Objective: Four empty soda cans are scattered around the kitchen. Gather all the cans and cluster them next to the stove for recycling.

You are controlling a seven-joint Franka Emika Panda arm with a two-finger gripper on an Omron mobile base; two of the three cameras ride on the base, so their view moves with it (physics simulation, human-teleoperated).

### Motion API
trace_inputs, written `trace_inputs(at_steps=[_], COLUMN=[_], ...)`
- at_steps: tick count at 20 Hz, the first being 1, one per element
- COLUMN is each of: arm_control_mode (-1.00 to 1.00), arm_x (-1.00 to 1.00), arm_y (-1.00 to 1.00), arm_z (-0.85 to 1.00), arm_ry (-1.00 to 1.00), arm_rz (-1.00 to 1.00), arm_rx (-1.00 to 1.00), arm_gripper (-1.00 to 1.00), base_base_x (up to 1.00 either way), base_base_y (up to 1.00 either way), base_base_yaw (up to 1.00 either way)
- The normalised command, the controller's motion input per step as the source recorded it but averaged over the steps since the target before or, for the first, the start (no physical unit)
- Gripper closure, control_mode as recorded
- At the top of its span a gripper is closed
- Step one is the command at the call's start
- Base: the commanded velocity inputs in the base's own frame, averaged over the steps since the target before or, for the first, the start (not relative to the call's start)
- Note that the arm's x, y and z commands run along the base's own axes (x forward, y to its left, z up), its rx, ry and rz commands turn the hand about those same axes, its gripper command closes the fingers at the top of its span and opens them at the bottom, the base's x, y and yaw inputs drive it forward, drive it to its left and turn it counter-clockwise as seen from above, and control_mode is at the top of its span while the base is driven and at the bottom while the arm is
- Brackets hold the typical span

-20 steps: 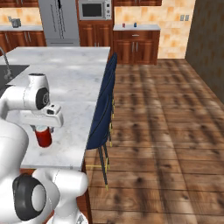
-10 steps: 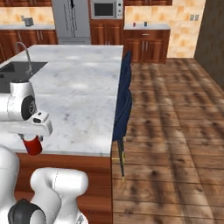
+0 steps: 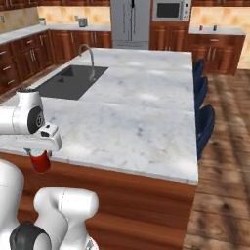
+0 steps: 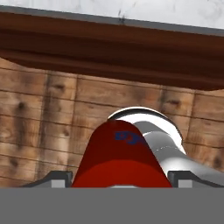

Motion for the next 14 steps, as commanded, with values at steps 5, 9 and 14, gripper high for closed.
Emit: trace_inputs(at_steps=[5,9,14], arm_control_mode=[1.00,1.00,1.00], arm_x=[0.00,0.00,0.00], arm_y=[0.00,0.00,0.00], arm_z=[0.00,0.00,0.00], arm_ry=[0.00,0.00,0.00], arm_rz=[0.00,0.00,0.00], arm_rx=[0.00,0.00,0.00], arm_gripper=[1.00,1.00,1.00], base_base_x=[-0.37,-0.14,-0.02], base_base_y=[1.00,1.00,1.00], base_base_yaw=[0.42,0.51,0.61])
